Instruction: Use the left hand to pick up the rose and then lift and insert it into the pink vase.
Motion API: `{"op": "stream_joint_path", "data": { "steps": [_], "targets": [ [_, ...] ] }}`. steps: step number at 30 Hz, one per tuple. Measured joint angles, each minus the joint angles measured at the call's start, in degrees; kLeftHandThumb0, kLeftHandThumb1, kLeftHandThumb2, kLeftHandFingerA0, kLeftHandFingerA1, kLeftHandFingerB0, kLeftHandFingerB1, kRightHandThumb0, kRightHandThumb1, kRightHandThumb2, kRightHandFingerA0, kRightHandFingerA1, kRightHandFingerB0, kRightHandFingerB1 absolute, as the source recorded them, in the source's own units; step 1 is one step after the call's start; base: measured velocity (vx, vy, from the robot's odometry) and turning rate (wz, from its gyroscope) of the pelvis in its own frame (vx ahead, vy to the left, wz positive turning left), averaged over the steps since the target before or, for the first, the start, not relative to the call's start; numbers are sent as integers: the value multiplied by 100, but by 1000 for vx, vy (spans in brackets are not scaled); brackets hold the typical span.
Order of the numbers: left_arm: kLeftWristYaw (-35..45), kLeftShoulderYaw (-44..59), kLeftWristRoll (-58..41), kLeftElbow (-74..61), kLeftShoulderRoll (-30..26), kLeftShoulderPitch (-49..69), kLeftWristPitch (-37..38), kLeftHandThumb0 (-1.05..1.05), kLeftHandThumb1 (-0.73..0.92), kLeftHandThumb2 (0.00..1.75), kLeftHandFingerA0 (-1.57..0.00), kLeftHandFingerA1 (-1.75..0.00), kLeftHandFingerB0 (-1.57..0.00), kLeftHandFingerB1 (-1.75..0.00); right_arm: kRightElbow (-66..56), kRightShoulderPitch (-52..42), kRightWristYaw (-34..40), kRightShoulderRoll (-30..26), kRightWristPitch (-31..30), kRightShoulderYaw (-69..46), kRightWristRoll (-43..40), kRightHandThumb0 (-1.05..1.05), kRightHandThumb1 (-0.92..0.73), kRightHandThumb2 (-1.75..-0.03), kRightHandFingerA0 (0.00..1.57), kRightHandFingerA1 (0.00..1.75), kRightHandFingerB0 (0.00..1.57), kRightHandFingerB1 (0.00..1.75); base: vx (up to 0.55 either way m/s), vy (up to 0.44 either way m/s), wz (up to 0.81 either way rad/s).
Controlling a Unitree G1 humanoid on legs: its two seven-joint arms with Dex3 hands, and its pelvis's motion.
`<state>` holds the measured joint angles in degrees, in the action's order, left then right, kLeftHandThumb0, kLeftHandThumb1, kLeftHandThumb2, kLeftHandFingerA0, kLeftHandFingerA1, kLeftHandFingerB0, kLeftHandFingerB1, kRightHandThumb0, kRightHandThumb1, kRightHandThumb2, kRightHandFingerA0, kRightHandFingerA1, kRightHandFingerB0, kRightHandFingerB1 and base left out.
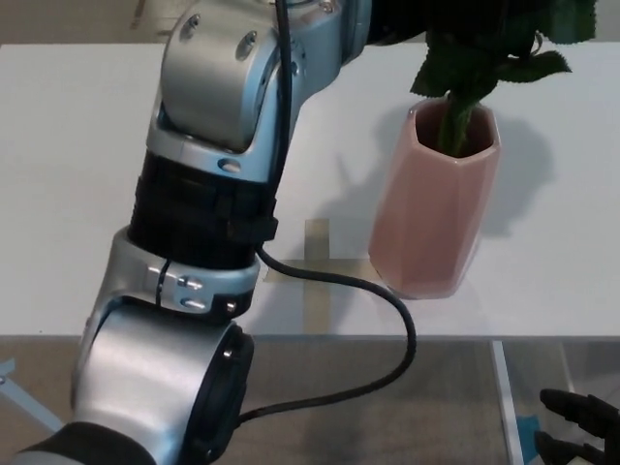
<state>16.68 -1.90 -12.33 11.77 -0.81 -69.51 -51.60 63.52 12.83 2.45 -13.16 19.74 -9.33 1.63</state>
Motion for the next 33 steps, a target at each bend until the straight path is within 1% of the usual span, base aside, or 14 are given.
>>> {"op": "stream_joint_path", "data": {
  "steps": [1, 3, 7, 15, 19, 30, 32, 33],
  "targets": [
    [65, -70, 0, 49, -74, -17, -3, -85, 47, 57, 0, 0, 0, 0, -2, 6, 0, 0, 0, 0, 0, -23, -63, -58, 63, 51, 57, 48, 0, 0, 0],
    [313, -264, -8, 253, -330, -57, -10, -85, 47, 57, 0, 0, 0, 0, -4, 17, 0, 0, 0, 0, 1, -23, -63, -58, 63, 51, 57, 48, 0, 0, 0],
    [689, -455, -23, 476, -587, -100, -4, -86, 47, 59, 0, 0, 0, 0, -10, 41, -3, 0, 0, 0, -1, -23, -63, -58, 62, 51, 57, 48, 0, 0, 0],
    [1234, -642, -20, 575, -820, -19, 167, -85, 48, 58, 0, 0, 0, 0, -64, 58, -36, 0, -1, -2, -4, -23, -63, -58, 62, 51, 57, 48, 0, 0, 0],
    [1471, -737, -11, 576, -1020, 27, 238, -84, 48, 58, 0, 0, 0, -1, -73, 60, -42, 1, -1, -6, -7, -23, -63, -58, 62, 51, 57, 48, 0, 0, 0],
    [2072, -741, -21, 729, -1481, 28, 254, -81, 48, 56, 0, 0, 0, -1, -80, 71, -58, 7, -2, -15, -11, -23, -63, -58, 62, 51, 57, 48, 0, 0, 0],
    [2216, -729, -30, 748, -1663, 34, 262, -79, 47, 55, 0, 0, 0, -1, -80, 91, -58, 19, -2, -12, -10, -24, -63, -58, 62, 51, 57, 48, 0, 0, 0],
    [2316, -697, -29, 765, -1841, 43, 273, -79, 47, 55, 0, 0, 0, -1, -80, 95, -56, 19, -2, -11, -9, -24, -63, -58, 62, 51, 57, 48, 0, 0, 0]
  ]
}}
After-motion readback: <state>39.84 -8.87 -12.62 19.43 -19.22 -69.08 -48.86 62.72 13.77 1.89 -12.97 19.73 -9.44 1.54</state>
